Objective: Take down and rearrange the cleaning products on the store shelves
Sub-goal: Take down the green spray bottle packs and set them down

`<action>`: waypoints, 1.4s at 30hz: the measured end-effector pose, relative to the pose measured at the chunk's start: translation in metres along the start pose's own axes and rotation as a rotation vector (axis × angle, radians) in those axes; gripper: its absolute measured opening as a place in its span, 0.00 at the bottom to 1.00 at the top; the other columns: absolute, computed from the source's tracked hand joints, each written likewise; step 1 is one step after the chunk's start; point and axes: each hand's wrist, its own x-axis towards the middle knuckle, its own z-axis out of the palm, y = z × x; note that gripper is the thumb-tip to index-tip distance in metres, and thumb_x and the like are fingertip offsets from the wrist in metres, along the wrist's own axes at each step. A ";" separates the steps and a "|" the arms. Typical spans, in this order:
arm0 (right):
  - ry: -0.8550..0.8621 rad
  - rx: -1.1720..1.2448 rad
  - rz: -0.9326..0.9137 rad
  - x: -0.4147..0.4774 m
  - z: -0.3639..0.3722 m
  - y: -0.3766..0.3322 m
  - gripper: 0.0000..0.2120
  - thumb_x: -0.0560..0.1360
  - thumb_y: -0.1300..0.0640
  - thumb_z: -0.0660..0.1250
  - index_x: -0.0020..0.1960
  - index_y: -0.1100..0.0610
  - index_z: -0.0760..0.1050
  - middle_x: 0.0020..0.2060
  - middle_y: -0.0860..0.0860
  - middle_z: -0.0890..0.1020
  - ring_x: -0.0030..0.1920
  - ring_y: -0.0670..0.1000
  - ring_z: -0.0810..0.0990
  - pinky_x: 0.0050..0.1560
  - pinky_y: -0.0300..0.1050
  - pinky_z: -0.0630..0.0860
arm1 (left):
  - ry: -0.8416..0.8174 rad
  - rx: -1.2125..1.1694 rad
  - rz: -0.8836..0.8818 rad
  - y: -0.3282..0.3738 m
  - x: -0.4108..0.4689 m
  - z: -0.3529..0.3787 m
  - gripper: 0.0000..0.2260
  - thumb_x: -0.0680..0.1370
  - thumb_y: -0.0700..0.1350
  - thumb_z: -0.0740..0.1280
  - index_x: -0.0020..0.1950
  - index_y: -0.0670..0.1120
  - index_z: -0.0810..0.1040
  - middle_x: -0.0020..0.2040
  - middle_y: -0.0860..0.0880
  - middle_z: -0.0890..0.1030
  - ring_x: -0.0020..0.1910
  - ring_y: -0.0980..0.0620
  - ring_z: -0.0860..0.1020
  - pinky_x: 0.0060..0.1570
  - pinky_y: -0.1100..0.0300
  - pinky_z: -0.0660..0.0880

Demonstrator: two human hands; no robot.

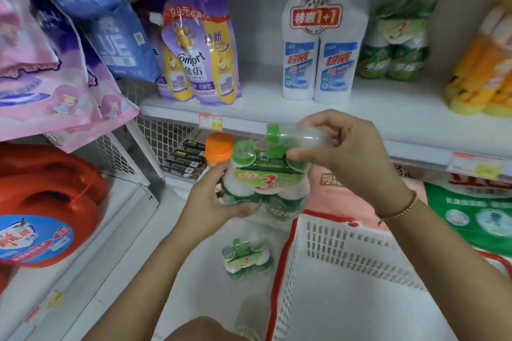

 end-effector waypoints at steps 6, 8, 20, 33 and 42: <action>0.329 0.115 -0.218 0.010 -0.090 -0.017 0.14 0.67 0.62 0.75 0.50 0.53 0.76 0.41 0.44 0.84 0.41 0.41 0.82 0.45 0.33 0.76 | -0.024 -0.040 0.201 0.087 0.079 0.064 0.34 0.60 0.41 0.82 0.63 0.52 0.74 0.56 0.55 0.81 0.51 0.63 0.79 0.48 0.71 0.73; 0.395 0.053 -0.214 0.010 -0.120 -0.004 0.11 0.70 0.64 0.72 0.48 0.51 0.77 0.40 0.42 0.84 0.42 0.41 0.82 0.46 0.31 0.75 | -0.027 -0.081 0.230 0.108 0.100 0.095 0.33 0.62 0.38 0.81 0.64 0.50 0.73 0.57 0.55 0.80 0.51 0.64 0.78 0.49 0.72 0.73; 0.332 -0.570 0.036 0.050 -0.221 0.092 0.23 0.74 0.60 0.69 0.68 0.52 0.71 0.55 0.47 0.79 0.51 0.47 0.79 0.44 0.26 0.70 | -0.020 -0.075 0.117 0.128 0.205 0.222 0.37 0.61 0.42 0.82 0.68 0.45 0.71 0.59 0.50 0.77 0.56 0.52 0.76 0.53 0.63 0.73; 0.140 -0.725 0.149 0.086 -0.219 0.153 0.29 0.75 0.62 0.62 0.74 0.52 0.58 0.58 0.57 0.79 0.54 0.56 0.77 0.48 0.40 0.70 | 0.009 -0.113 0.045 0.124 0.284 0.261 0.24 0.67 0.36 0.77 0.61 0.40 0.76 0.55 0.45 0.81 0.54 0.46 0.80 0.46 0.63 0.74; 0.150 -0.837 0.168 0.085 -0.216 0.163 0.13 0.76 0.58 0.62 0.59 0.56 0.78 0.57 0.52 0.81 0.57 0.53 0.78 0.57 0.43 0.72 | 0.111 -0.077 0.053 0.124 0.293 0.269 0.26 0.72 0.35 0.72 0.68 0.39 0.69 0.63 0.41 0.77 0.62 0.44 0.76 0.55 0.60 0.71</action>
